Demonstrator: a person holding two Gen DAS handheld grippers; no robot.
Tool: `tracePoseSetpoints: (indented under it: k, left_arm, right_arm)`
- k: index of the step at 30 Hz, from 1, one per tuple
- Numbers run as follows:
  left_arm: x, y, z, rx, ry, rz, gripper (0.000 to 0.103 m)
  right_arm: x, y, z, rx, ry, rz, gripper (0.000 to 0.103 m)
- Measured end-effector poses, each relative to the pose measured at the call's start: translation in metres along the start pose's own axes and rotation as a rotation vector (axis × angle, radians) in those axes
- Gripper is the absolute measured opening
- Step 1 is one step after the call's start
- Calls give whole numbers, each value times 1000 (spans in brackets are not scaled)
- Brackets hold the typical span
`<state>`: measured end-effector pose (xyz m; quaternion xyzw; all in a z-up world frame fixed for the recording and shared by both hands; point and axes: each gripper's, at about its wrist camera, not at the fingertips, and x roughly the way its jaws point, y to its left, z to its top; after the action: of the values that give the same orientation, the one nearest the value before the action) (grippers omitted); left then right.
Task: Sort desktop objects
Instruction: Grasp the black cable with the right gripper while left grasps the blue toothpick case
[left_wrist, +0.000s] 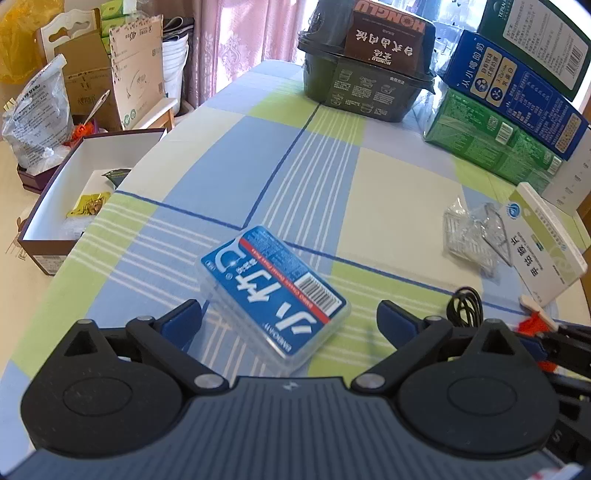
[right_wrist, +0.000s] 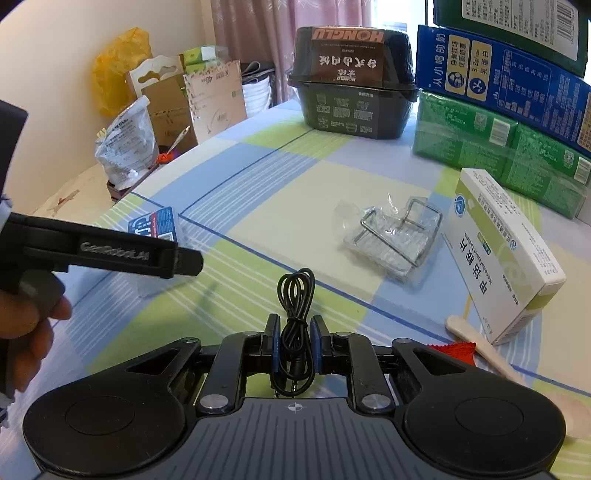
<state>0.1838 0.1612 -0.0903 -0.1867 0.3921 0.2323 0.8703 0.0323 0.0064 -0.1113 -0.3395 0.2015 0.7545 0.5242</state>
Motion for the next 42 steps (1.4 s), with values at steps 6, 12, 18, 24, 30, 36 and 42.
tracePoseSetpoints:
  k: [6,12,18,24,30,36,42]
  left_arm:
    - [9,-7,3,41,2,20,82]
    - [6,-12,3,95,20,17,67]
    - [-7,-22,-3,169,53,-7,55]
    - [-25,-41,-26,279,93,-65,55]
    - [-43,-54,-48,337,110,-112,55]
    - [-61,-60,-59,359,93,-157,54]
    - [-56,-56,-58,336,90,-151,54]
  right_arm:
    - [0,-3,0,5,3,-1,14]
    - [-1,-3,-1,1,5,-5,14]
    - [-8,-4,-2,27,12,-8,14]
    - [-21,-8,-11,63,40,-23,14]
    - [-43,-11,-19,102,45,-40,14]
    - [-63,-7,-28,130,43,-39,14]
    - [-61,-2,-30,115,54,-53,14]
